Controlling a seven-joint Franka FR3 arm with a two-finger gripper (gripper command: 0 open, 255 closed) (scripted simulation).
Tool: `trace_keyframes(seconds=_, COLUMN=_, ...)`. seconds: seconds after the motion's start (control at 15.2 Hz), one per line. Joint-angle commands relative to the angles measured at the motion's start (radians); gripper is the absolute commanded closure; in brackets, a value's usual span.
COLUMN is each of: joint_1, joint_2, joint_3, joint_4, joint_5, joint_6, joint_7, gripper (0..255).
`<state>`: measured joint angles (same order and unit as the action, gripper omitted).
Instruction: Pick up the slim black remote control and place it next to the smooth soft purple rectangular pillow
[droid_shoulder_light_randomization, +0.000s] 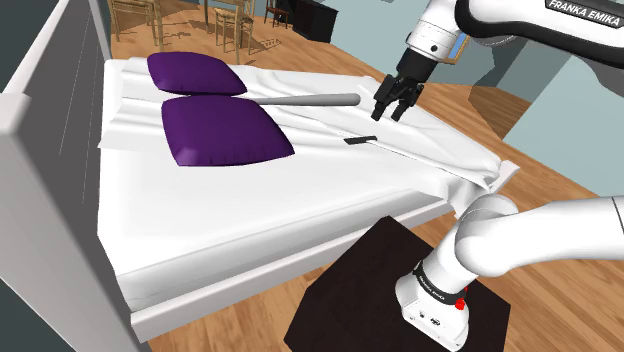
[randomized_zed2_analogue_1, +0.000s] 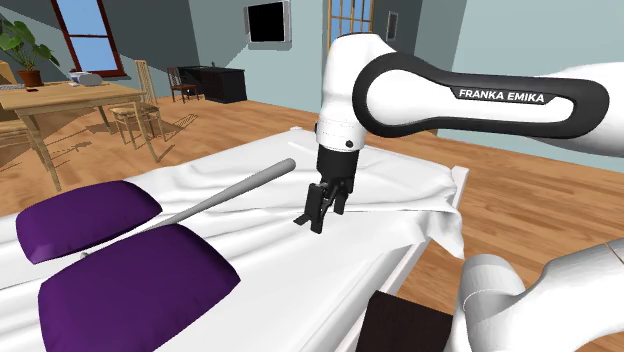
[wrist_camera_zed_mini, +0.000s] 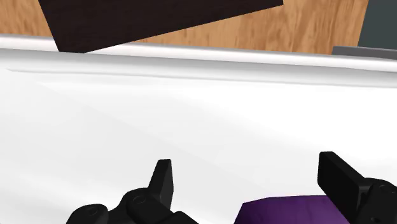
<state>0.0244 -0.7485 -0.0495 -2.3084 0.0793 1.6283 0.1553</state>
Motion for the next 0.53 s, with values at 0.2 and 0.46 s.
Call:
trace_keyframes(seconds=0.2, joint_1=0.006, joint_2=-0.009, joint_3=-0.075, joint_4=-0.049, joint_5=-0.051, joint_6=0.027, joint_7=-0.151, gripper=0)
trace_keyframes(seconds=0.46, joint_1=0.013, joint_2=0.01, joint_3=-0.18, joint_4=-0.088, joint_5=-0.121, joint_6=0.072, joint_7=-0.352, gripper=0)
